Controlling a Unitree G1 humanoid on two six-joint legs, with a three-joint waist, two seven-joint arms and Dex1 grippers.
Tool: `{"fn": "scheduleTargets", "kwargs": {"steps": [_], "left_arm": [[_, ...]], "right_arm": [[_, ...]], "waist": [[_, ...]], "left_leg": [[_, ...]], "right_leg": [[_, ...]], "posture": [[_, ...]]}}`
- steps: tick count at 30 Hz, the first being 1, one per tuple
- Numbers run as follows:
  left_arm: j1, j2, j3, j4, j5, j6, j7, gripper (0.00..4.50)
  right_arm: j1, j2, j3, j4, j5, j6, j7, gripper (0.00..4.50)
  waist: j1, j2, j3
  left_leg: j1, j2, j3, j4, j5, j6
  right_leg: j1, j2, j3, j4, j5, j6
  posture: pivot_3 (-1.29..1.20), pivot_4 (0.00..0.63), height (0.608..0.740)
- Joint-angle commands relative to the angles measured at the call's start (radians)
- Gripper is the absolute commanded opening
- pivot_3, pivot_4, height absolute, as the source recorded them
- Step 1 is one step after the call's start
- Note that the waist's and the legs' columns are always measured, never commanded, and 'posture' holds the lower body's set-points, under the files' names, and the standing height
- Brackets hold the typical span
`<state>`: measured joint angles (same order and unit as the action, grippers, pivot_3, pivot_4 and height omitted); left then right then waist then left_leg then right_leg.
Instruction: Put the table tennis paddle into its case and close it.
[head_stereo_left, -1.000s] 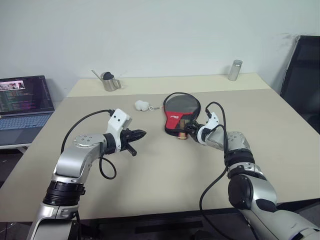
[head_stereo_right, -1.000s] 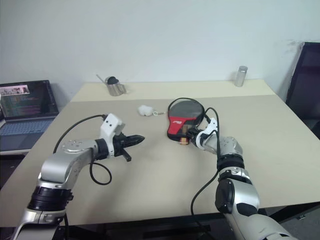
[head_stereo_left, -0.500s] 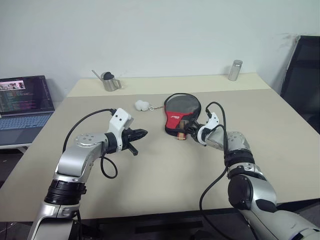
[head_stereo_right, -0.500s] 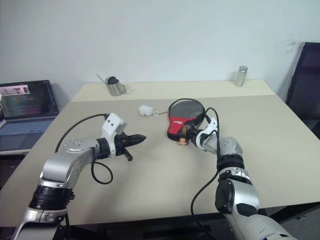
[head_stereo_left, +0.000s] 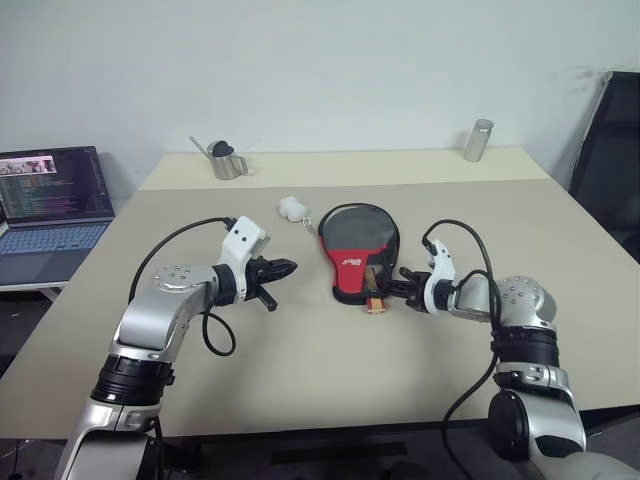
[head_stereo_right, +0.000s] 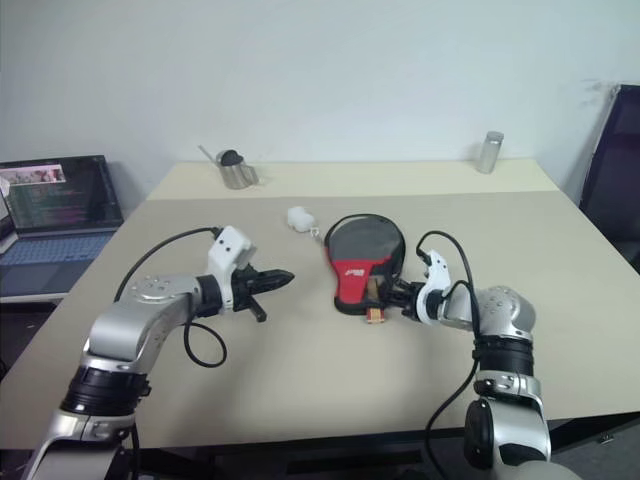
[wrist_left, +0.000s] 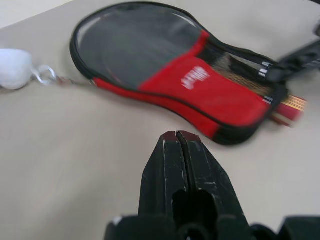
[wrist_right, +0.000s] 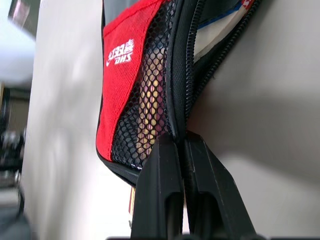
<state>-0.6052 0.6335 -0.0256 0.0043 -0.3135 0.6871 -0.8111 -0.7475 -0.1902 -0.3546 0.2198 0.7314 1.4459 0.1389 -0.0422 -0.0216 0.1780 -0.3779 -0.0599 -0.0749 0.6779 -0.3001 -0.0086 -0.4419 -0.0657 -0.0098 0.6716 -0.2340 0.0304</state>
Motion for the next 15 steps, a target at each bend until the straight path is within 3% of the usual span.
{"fn": "scheduleTargets", "kwargs": {"steps": [1,5,15], "left_arm": [[-0.031,0.012,0.003,0.002,0.004,-0.031,-0.02,0.0],[-0.028,0.013,-0.005,0.012,0.008,-0.041,-0.036,0.0],[-0.036,-0.003,-0.036,0.044,0.017,-0.051,-0.069,0.0]], "right_arm": [[0.074,-0.008,0.028,-0.141,0.063,0.15,0.024,0.01],[0.185,-0.05,0.052,-0.264,0.171,0.169,0.009,0.01],[0.502,-0.285,0.062,-0.505,0.603,0.169,-0.085,0.01]], "waist": [[0.002,0.0,0.0],[0.007,0.0,0.0],[0.02,-0.001,-0.001]], "left_leg": [[0.0,0.0,0.0,0.0,0.0,0.0],[0.0,0.0,-0.001,0.0,0.0,0.0],[-0.003,0.0,-0.002,0.0,-0.002,0.003]], "right_leg": [[0.0,0.0,0.0,0.0,0.0,0.0],[0.0,0.0,0.0,-0.001,0.0,0.0],[0.003,0.0,-0.003,-0.01,0.0,0.001]], "posture": [[0.0,0.15,0.74],[0.0,0.15,0.74],[0.0,0.15,0.74]]}}
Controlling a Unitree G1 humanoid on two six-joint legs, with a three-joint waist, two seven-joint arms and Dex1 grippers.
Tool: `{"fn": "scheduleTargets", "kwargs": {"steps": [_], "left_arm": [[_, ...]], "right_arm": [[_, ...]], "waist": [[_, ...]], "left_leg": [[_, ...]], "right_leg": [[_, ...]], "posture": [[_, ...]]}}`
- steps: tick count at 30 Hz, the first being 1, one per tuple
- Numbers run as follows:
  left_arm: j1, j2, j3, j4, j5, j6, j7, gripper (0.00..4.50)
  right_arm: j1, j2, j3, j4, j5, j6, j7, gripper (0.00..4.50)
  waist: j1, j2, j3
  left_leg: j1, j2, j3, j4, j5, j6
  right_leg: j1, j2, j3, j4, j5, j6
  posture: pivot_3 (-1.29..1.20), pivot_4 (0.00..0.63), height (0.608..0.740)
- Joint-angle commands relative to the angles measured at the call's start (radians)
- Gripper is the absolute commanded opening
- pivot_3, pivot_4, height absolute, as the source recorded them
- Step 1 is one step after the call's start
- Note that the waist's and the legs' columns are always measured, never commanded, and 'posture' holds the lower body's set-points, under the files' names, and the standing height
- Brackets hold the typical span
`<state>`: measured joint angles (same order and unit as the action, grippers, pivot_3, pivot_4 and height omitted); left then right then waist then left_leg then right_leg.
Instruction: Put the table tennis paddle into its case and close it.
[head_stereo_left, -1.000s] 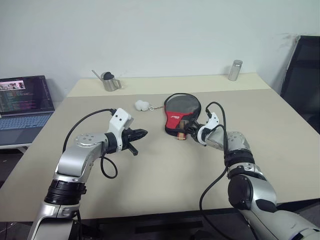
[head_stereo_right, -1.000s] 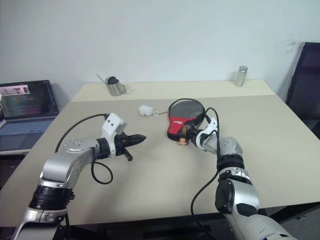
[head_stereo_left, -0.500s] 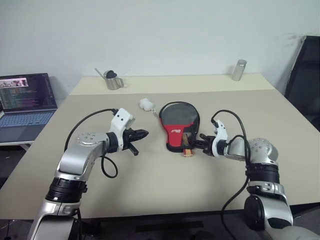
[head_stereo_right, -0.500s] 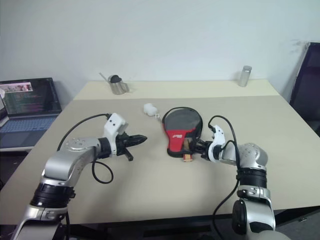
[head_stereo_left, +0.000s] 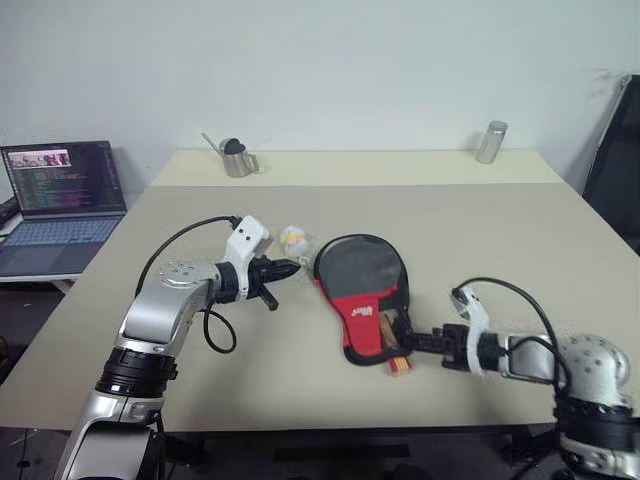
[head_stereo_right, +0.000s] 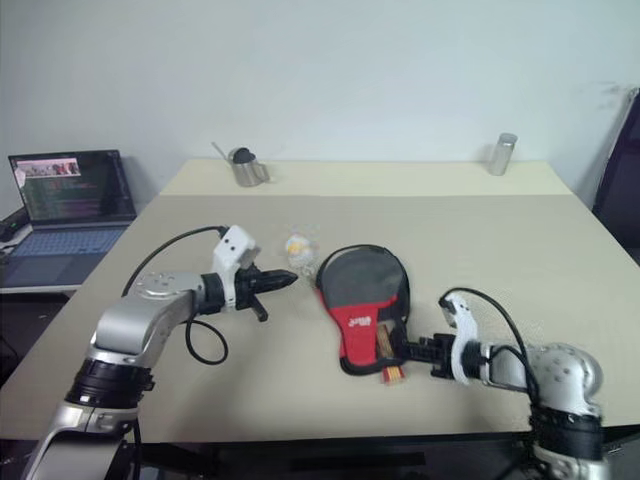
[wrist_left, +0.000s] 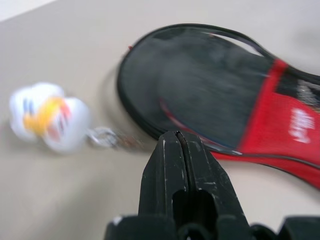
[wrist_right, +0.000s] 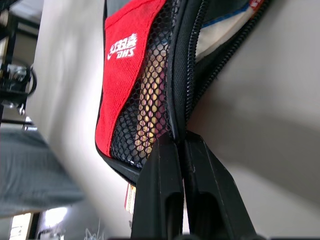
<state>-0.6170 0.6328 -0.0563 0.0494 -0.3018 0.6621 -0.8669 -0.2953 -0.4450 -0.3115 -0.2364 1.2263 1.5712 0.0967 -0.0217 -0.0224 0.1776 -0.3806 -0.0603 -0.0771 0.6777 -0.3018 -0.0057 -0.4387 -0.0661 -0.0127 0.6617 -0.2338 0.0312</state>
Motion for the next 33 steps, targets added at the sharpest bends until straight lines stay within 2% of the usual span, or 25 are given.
{"fn": "scheduleTargets", "kwargs": {"steps": [1,5,9,12,15,20,24,31,33], "left_arm": [[-0.034,-0.01,-0.012,0.01,0.008,-0.03,-0.015,0.0],[-0.058,-0.028,-0.028,0.036,0.015,-0.044,-0.026,0.0],[-0.066,-0.036,-0.033,0.045,0.022,-0.047,-0.027,0.0],[-0.071,-0.035,-0.032,0.052,0.023,-0.052,-0.031,0.0],[-0.077,-0.035,-0.031,0.064,0.026,-0.061,-0.031,0.0],[-0.088,-0.041,-0.032,0.082,0.033,-0.073,-0.031,0.0],[-0.093,-0.045,-0.031,0.093,0.038,-0.083,-0.033,0.0],[-0.101,-0.051,-0.031,0.104,0.045,-0.091,-0.034,0.0],[-0.1,-0.051,-0.031,0.102,0.047,-0.092,-0.034,0.0]], "right_arm": [[0.063,-0.032,0.015,-0.056,0.142,0.043,-0.064,0.01],[0.094,-0.03,0.017,-0.052,0.265,0.009,-0.172,0.01],[0.114,-0.059,0.083,-0.023,0.478,-0.142,-0.342,0.01],[0.13,-0.127,0.159,-0.01,0.654,-0.279,-0.483,0.01],[0.132,-0.205,0.226,-0.007,0.739,-0.352,-0.541,0.01],[0.094,-0.339,0.271,-0.024,0.705,-0.346,-0.441,0.01],[0.047,-0.421,0.251,-0.035,0.646,-0.328,-0.276,0.01],[0.045,-0.441,0.302,-0.113,0.512,-0.315,-0.083,0.01],[0.046,-0.429,0.324,-0.111,0.477,-0.32,-0.068,0.48]], "waist": [[-0.001,0.0,0.0],[-0.001,0.0,0.0],[-0.007,0.0,0.0],[-0.01,-0.001,0.0],[-0.009,-0.001,0.0],[-0.005,-0.001,0.0],[-0.003,-0.001,0.0],[-0.003,-0.001,0.0],[-0.003,-0.001,0.0]], "left_leg": [[0.0,0.0,0.0,0.0,0.0,0.0],[0.001,0.0,0.0,0.001,-0.001,0.002],[0.001,0.0,0.001,0.001,-0.001,0.002],[0.001,0.0,0.001,0.001,-0.001,0.002],[0.001,0.0,0.001,0.001,-0.001,0.002],[0.001,0.0,0.001,0.002,-0.001,0.003],[0.001,0.0,0.001,0.003,-0.002,0.003],[0.001,0.001,0.001,0.003,-0.002,0.004],[0.001,0.001,0.001,0.003,-0.002,0.004]], "right_leg": [[0.0,0.0,0.0,0.0,0.0,0.0],[0.001,0.0,0.0,0.001,0.0,0.001],[0.001,0.0,0.001,0.001,0.0,0.001],[0.001,0.0,0.001,0.001,0.0,0.001],[0.001,0.0,0.001,0.001,0.001,0.001],[0.003,0.001,0.001,0.001,0.001,0.002],[0.003,0.002,0.0,0.0,0.001,0.002],[0.003,0.002,0.0,0.0,0.001,0.002],[0.003,0.002,0.0,0.0,0.001,0.002]], "posture": [[0.0,0.15,0.74],[0.0,0.15,0.74],[0.0,0.15,0.74],[0.0,0.15,0.74],[0.0,0.15,0.74],[0.0,0.15,0.74],[0.0,0.15,0.74],[0.0,0.15,0.74],[0.0,0.15,0.74]]}}
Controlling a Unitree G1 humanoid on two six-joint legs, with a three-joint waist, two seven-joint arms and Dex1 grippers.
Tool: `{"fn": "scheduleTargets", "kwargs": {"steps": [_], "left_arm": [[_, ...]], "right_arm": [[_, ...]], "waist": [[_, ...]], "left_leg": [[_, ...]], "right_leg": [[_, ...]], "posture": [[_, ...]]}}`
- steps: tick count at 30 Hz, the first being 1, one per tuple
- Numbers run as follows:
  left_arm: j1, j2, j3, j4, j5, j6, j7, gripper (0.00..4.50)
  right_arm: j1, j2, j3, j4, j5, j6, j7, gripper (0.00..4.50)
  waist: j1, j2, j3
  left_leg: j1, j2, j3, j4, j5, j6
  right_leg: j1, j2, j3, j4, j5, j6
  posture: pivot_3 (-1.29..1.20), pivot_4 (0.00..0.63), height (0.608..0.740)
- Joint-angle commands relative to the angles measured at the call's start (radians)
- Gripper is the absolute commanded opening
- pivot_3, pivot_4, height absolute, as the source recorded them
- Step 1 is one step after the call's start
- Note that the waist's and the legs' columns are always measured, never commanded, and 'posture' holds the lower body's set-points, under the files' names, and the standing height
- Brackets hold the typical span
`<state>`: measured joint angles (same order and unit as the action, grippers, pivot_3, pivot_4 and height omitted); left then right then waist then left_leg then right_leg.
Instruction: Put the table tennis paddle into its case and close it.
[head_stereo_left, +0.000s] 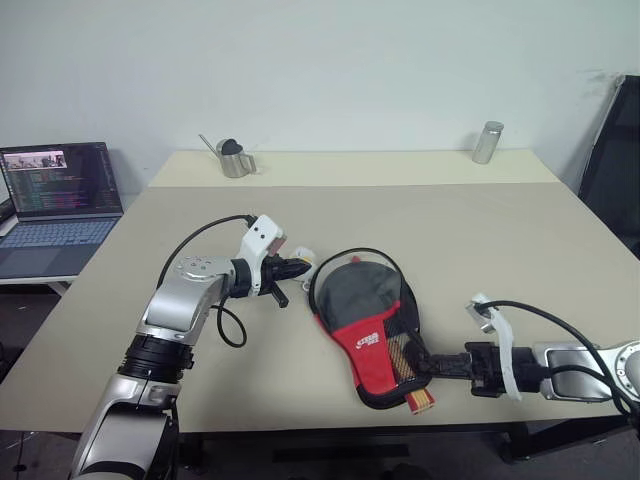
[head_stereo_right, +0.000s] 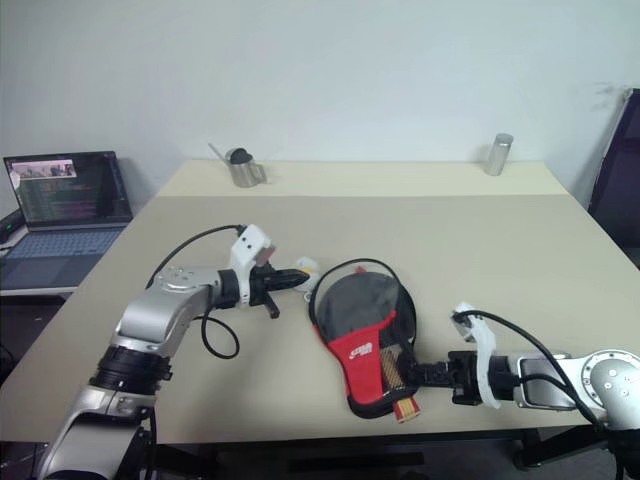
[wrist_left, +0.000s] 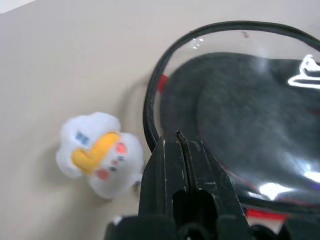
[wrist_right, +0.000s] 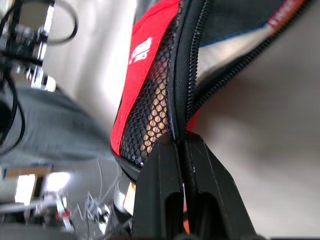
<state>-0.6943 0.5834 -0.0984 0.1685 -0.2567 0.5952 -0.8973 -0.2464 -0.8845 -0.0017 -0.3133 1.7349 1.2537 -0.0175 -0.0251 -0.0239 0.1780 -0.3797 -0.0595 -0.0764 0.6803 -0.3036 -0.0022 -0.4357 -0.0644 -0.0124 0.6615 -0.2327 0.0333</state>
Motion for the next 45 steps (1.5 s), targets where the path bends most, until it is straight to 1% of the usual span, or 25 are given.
{"fn": "scheduleTargets", "kwargs": {"steps": [1,6,8,9,10,13,14,17,18,21,23,25,29,32,34,38,42,45], "left_arm": [[-0.022,-0.001,0.011,-0.018,0.002,-0.025,-0.004,0.0],[-0.02,0.001,0.012,-0.025,0.001,-0.022,-0.003,0.0],[-0.017,0.002,0.012,-0.031,0.001,-0.019,-0.002,0.0],[-0.016,0.002,0.012,-0.033,0.0,-0.018,-0.001,0.0],[-0.015,0.002,0.012,-0.034,0.0,-0.017,-0.001,0.0],[-0.009,0.006,0.013,-0.036,0.0,-0.016,-0.003,0.0],[-0.007,0.009,0.011,-0.036,0.0,-0.017,-0.006,0.0],[-0.004,0.013,0.005,-0.034,0.002,-0.019,-0.016,0.0],[-0.004,0.013,0.004,-0.034,0.003,-0.02,-0.019,0.0],[-0.009,0.012,-0.001,-0.029,0.005,-0.025,-0.029,0.0],[-0.013,0.014,-0.008,-0.024,0.006,-0.03,-0.044,0.0],[-0.015,0.019,-0.016,-0.024,0.007,-0.032,-0.063,0.0],[-0.01,0.031,-0.036,-0.041,-0.001,-0.026,-0.119,0.0],[-0.008,0.046,-0.05,-0.059,-0.007,-0.021,-0.168,0.0],[-0.004,0.055,-0.056,-0.067,-0.009,-0.02,-0.193,0.0],[0.001,0.073,-0.062,-0.079,-0.012,-0.02,-0.236,0.0],[0.023,0.107,-0.081,-0.116,-0.018,-0.016,-0.304,0.0],[0.028,0.116,-0.082,-0.127,-0.015,-0.011,-0.308,0.0]], "right_arm": [[-0.004,0.016,0.023,-0.032,-0.044,-0.004,0.052,0.71],[-0.011,0.032,0.045,-0.018,-0.078,0.001,0.072,2.45],[-0.014,0.028,0.047,-0.016,-0.092,0.006,0.086,3.23],[-0.015,0.021,0.045,-0.015,-0.108,0.01,0.101,3.53],[-0.015,0.009,0.041,-0.017,-0.132,0.014,0.123,3.53],[0.001,-0.1,0.011,-0.039,-0.3,-0.003,0.308,3.53],[0.017,-0.165,0.019,-0.055,-0.391,-0.046,0.406,3.53],[0.077,-0.302,0.039,-0.088,-0.593,-0.18,0.655,3.53],[0.096,-0.323,0.038,-0.093,-0.634,-0.215,0.714,3.53],[0.202,-0.434,0.009,-0.151,-0.786,-0.395,0.977,3.53],[0.256,-0.469,0.001,-0.189,-0.849,-0.473,1.084,3.53],[0.275,-0.464,0.0,-0.209,-0.879,-0.511,1.136,3.53],[0.252,-0.419,0.037,-0.258,-0.925,-0.561,1.209,3.53],[0.222,-0.393,0.119,-0.267,-1.056,-0.629,1.233,3.53],[0.208,-0.379,0.164,-0.265,-1.129,-0.676,1.26,3.53],[0.18,-0.353,0.229,-0.242,-1.212,-0.746,1.34,3.53],[0.163,-0.326,0.279,-0.226,-1.258,-0.799,1.42,3.53],[0.164,-0.306,0.291,-0.223,-1.273,-0.812,1.446,3.53]], "waist": [[0.0,0.0,0.0],[0.0,0.0,0.0],[0.0,0.0,0.0],[0.0,0.0,0.0],[0.0,0.0,0.0],[0.003,0.0,0.0],[0.005,0.0,0.0],[0.01,0.0,0.0],[0.01,0.0,0.0],[0.011,0.0,0.0],[0.012,-0.001,0.0],[0.012,-0.002,0.001],[0.014,-0.002,0.001],[0.017,-0.003,0.002],[0.02,-0.003,0.002],[0.022,-0.003,0.002],[0.022,-0.003,0.002],[0.024,-0.003,0.002]], "left_leg": [[0.0,0.0,0.0,0.0,0.0,0.0],[0.0,0.0,0.0,0.0,0.0,0.0],[0.0,0.0,0.0,0.0,0.0,0.0],[0.0,0.0,0.0,0.0,0.0,0.0],[0.0,0.0,0.0,0.0,0.0,0.0],[0.0,-0.001,0.0,0.001,0.0,0.0],[0.0,-0.001,0.0,0.001,0.0,0.0],[0.0,0.0,0.0,0.001,0.0,0.0],[0.0,0.0,0.0,0.001,0.0,0.0],[0.0,0.0,0.0,0.001,0.0,0.0],[0.001,0.001,0.0,0.001,0.0,0.0],[0.002,0.001,0.0,0.001,0.0,0.0],[0.008,0.001,-0.001,0.001,0.0,-0.001],[0.015,0.001,-0.001,0.0,0.0,-0.001],[0.015,0.001,-0.001,0.0,0.0,-0.001],[0.015,0.001,-0.001,0.0,0.0,-0.001],[0.015,0.001,-0.001,0.0,0.001,-0.004],[0.015,0.001,-0.001,0.0,0.001,-0.004]], "right_leg": [[0.0,0.0,0.0,0.0,0.0,0.0],[0.0,0.0,0.0,0.001,0.0,0.0],[0.0,0.0,0.0,0.001,0.0,0.0],[0.0,0.0,0.0,0.0,0.0,0.0],[0.0,0.0,0.0,0.0,0.0,0.0],[0.0,0.0,0.0,0.001,0.0,0.0],[0.0,0.0,0.0,0.0,0.0,0.0],[0.0,0.0,-0.001,0.0,0.0,0.0],[0.0,0.002,-0.001,0.0,0.0,0.0],[0.0,0.004,-0.001,0.0,0.0,0.0],[0.0,0.004,-0.001,0.0,0.0,0.001],[0.002,0.004,-0.001,0.0,0.0,0.001],[0.009,0.003,-0.001,-0.002,0.0,0.001],[0.016,0.003,-0.001,-0.005,0.0,0.001],[0.016,0.002,-0.001,-0.005,0.0,0.001],[0.016,0.002,-0.001,-0.005,0.0,0.001],[0.016,0.002,-0.001,-0.005,0.0,0.001],[0.016,0.002,-0.001,-0.005,0.0,0.001]], "posture": [[0.0,0.15,0.74],[0.0,0.15,0.74],[0.0,0.15,0.74],[0.0,0.15,0.74],[0.0,0.15,0.74],[0.0,0.15,0.74],[0.0,0.15,0.74],[0.0,0.15,0.74],[0.0,0.15,0.74],[0.0,0.15,0.74],[0.0,0.15,0.74],[0.0,0.15,0.74],[0.0,0.15,0.74],[0.0,0.15,0.74],[0.0,0.15,0.74],[0.0,0.15,0.74],[0.0,0.15,0.74],[0.0,0.15,0.74]]}}
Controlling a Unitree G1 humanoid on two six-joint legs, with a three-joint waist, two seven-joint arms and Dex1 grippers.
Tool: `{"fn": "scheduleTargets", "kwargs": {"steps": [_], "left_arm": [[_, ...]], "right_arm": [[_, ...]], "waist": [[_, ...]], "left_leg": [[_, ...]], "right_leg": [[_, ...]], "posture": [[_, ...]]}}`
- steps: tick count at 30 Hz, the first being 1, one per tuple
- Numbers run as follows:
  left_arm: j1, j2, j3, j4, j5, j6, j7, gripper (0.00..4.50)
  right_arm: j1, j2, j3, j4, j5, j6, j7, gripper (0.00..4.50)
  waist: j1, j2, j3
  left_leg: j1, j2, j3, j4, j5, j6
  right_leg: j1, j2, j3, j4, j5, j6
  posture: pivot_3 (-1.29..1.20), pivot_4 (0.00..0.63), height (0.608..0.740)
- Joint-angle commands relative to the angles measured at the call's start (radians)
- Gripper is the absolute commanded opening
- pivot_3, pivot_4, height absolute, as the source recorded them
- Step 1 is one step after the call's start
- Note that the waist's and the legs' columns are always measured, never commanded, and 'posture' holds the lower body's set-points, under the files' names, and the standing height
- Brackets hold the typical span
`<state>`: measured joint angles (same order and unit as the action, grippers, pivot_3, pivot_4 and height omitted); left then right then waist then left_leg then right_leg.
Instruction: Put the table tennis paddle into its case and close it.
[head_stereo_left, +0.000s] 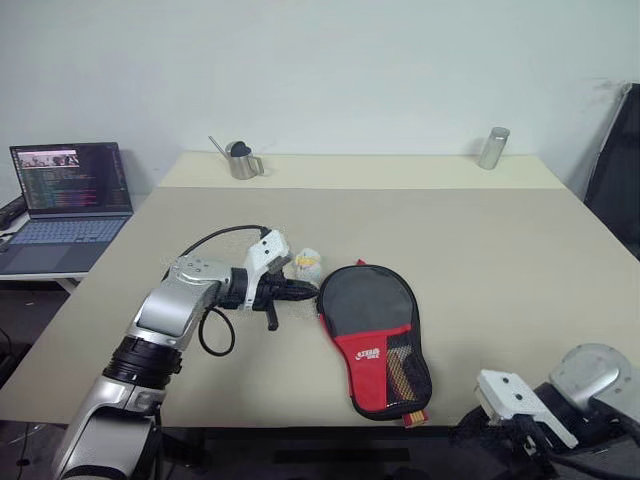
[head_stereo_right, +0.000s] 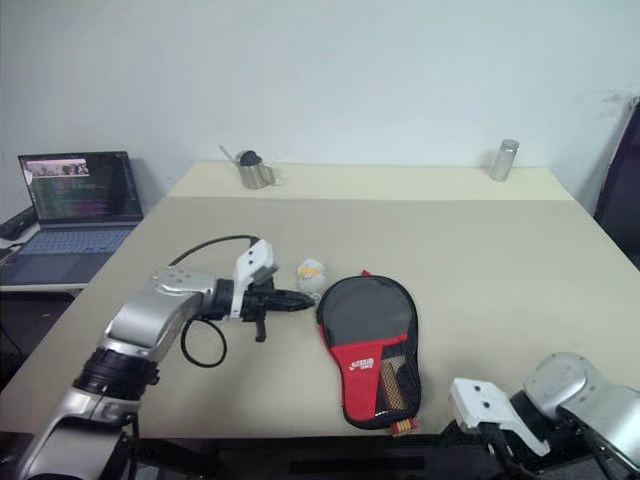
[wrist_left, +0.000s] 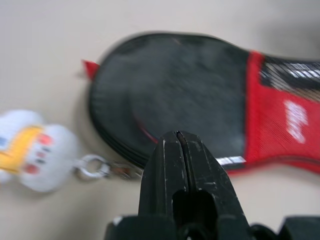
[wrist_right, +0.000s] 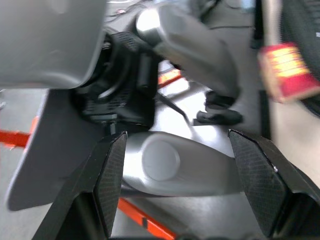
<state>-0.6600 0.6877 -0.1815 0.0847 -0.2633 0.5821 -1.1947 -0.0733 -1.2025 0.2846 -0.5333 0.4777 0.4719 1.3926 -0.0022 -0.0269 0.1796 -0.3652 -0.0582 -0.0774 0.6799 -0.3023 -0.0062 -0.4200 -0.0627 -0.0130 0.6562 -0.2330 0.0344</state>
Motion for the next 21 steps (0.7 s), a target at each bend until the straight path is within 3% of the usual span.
{"fn": "scheduleTargets", "kwargs": {"steps": [1,7,21], "left_arm": [[-0.007,0.012,0.003,-0.045,-0.008,0.004,-0.008,0.0],[-0.008,0.019,0.001,-0.044,0.0,0.011,0.003,0.0],[0.003,0.033,0.003,-0.053,0.011,0.029,0.023,0.0]], "right_arm": [[-0.009,0.018,0.006,-0.002,-0.02,-0.033,0.038,3.53],[-0.051,0.088,0.073,0.035,-0.109,-0.062,0.045,3.53],[-0.131,0.221,0.117,0.118,-0.145,-0.134,0.092,3.53]], "waist": [[0.002,0.0,0.0],[0.001,0.0,0.0],[0.001,0.0,0.0]], "left_leg": [[0.0,0.0,0.0,0.0,0.0,0.0],[0.0,0.0,0.0,0.0,-0.001,0.002],[0.0,0.0,0.0,0.0,-0.001,0.002]], "right_leg": [[0.0,0.0,0.0,0.0,0.0,0.0],[0.0,0.0,0.0,0.0,0.0,0.0],[0.0,0.0,0.0,0.0,0.0,0.0]], "posture": [[0.0,0.15,0.74],[0.0,0.15,0.74],[0.0,0.15,0.74]]}}
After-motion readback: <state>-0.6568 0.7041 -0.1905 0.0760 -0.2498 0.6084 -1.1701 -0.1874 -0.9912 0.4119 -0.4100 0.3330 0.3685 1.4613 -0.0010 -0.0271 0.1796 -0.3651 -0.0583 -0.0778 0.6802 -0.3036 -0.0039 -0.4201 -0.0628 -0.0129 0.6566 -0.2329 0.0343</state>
